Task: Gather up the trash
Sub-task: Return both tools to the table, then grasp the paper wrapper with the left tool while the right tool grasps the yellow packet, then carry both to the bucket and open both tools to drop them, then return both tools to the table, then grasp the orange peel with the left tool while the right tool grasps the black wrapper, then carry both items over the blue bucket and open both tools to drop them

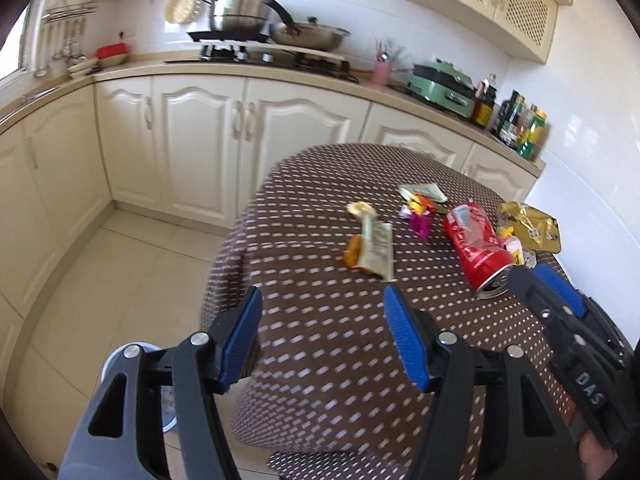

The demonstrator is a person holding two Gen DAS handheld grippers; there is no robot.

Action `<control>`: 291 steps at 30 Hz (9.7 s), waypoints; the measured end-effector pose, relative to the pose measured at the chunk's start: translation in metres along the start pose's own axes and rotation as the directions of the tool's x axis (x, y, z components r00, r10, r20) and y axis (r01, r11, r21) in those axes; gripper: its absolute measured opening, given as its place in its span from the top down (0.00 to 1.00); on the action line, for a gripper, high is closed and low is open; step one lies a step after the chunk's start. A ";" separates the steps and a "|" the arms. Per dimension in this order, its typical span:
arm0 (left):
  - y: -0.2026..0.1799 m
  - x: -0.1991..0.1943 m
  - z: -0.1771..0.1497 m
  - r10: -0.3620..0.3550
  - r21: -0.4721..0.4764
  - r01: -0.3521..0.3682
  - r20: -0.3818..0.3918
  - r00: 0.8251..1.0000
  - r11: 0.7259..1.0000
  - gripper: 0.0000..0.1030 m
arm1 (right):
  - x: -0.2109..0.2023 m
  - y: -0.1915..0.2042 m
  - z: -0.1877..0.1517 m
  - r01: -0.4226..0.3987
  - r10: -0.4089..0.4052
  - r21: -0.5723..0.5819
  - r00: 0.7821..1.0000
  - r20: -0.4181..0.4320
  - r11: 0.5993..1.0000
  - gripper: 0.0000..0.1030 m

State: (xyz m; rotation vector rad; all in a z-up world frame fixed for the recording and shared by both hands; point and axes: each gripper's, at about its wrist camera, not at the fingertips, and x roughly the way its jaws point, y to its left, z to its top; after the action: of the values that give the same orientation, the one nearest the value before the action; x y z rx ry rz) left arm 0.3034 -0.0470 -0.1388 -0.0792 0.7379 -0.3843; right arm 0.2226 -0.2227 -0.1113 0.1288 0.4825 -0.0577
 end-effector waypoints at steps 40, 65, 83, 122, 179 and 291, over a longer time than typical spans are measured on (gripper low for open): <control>-0.092 0.079 0.062 -0.052 0.141 0.068 -0.111 0.992 0.988 0.92 | 0.073 -0.146 0.040 0.044 -0.011 0.175 0.983 -0.185 0.984 0.44; -0.020 -0.008 0.045 -0.096 0.038 0.096 -0.012 0.995 0.995 0.92 | 0.009 -0.056 0.059 -0.016 0.016 0.079 1.000 -0.005 0.997 0.66; 0.248 -0.027 -0.058 0.210 -0.273 -0.244 -0.147 0.967 0.931 0.92 | 0.123 0.252 -0.038 -0.443 0.374 -0.155 0.864 -0.337 0.883 0.66; 0.426 0.073 -0.180 0.219 -0.537 -0.419 -0.397 0.891 0.732 0.47 | 0.284 0.375 -0.203 -0.478 0.303 -0.120 0.711 -0.635 0.870 0.64; -0.060 0.032 0.023 0.057 0.074 -0.050 -0.105 0.993 0.996 0.37 | 0.018 -0.138 0.023 0.127 -0.118 0.055 0.983 -0.137 0.990 0.44; 0.396 0.063 -0.166 0.144 -0.537 -0.295 -0.306 0.941 0.790 0.44 | 0.267 0.337 -0.184 -0.497 0.314 -0.119 0.698 -0.644 0.860 0.76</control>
State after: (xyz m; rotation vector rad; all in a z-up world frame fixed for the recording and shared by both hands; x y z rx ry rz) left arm 0.3591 0.3074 -0.3833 -0.5246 1.0881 0.0754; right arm 0.4032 0.1293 -0.3606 -0.0400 1.0975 0.5197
